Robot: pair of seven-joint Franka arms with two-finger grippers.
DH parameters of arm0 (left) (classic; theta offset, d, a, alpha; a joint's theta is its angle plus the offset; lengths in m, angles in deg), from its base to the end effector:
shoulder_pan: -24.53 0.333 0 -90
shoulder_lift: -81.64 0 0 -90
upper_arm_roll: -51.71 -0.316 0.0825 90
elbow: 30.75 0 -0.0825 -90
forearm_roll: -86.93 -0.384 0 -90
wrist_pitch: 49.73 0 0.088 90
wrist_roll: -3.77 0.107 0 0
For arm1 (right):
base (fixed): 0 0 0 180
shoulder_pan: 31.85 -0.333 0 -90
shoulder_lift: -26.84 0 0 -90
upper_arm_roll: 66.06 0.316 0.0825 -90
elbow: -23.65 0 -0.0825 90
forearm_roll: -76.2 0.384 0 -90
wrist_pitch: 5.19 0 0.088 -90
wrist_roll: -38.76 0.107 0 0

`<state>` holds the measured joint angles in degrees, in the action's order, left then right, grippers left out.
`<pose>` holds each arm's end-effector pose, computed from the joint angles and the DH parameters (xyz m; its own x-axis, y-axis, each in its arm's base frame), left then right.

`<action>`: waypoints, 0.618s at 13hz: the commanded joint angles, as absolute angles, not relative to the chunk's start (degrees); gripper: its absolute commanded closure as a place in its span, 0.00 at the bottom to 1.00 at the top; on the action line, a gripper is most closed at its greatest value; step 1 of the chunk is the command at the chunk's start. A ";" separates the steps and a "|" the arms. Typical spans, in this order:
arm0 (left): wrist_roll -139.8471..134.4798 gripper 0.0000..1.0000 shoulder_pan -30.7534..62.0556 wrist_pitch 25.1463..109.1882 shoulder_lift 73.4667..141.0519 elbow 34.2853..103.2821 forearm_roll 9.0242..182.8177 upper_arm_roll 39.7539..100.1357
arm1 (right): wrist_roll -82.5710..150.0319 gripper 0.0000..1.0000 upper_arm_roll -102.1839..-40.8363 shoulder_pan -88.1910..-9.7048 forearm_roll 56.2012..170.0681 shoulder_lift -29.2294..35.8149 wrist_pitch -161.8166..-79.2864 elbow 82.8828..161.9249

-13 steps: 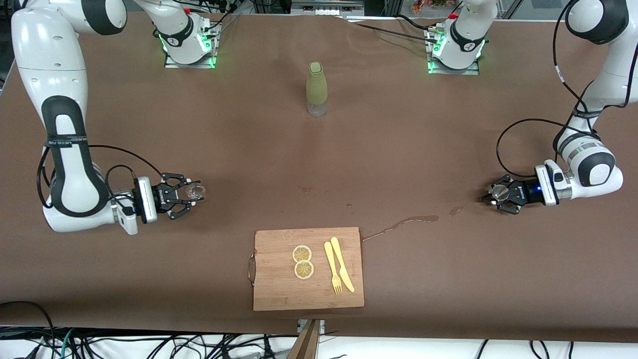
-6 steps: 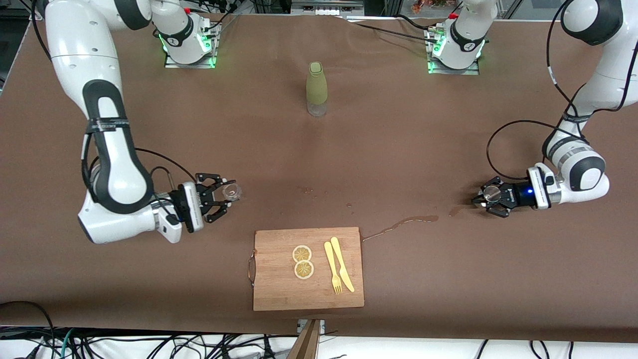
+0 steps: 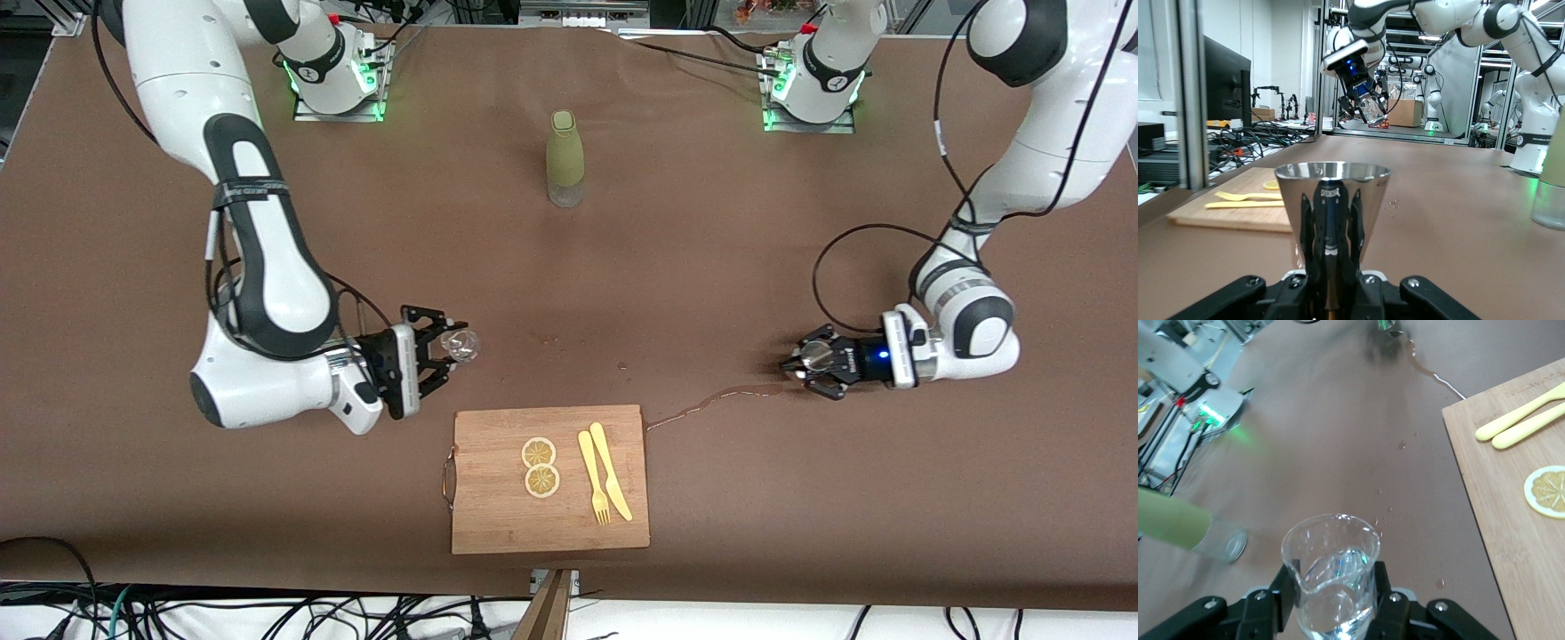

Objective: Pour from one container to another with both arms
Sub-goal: 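Lift the beaker with the right gripper while the left gripper brings the jigger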

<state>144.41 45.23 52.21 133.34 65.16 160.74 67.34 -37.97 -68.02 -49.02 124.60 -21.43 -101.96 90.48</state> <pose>0.6306 -0.0137 0.1141 0.0764 -0.1113 0.9908 -0.9943 -0.0826 0.0674 0.6896 0.2695 0.2919 0.3276 0.7590 0.5627 0.8716 -0.0130 -0.4900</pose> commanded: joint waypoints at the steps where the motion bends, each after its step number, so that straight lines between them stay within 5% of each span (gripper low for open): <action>1: 143.95 1.00 40.89 57.30 134.46 64.17 163.65 68.40 | -32.71 0.81 -68.70 -52.49 123.75 -21.06 -105.64 90.09; 8: 144.13 1.00 30.86 66.62 137.89 61.71 171.04 70.86 | -18.83 0.81 -68.61 -60.14 117.09 -21.06 -112.50 87.28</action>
<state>143.99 32.09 64.88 136.39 64.14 169.63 70.29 -23.88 -68.15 -58.11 119.90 -21.43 -111.60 89.08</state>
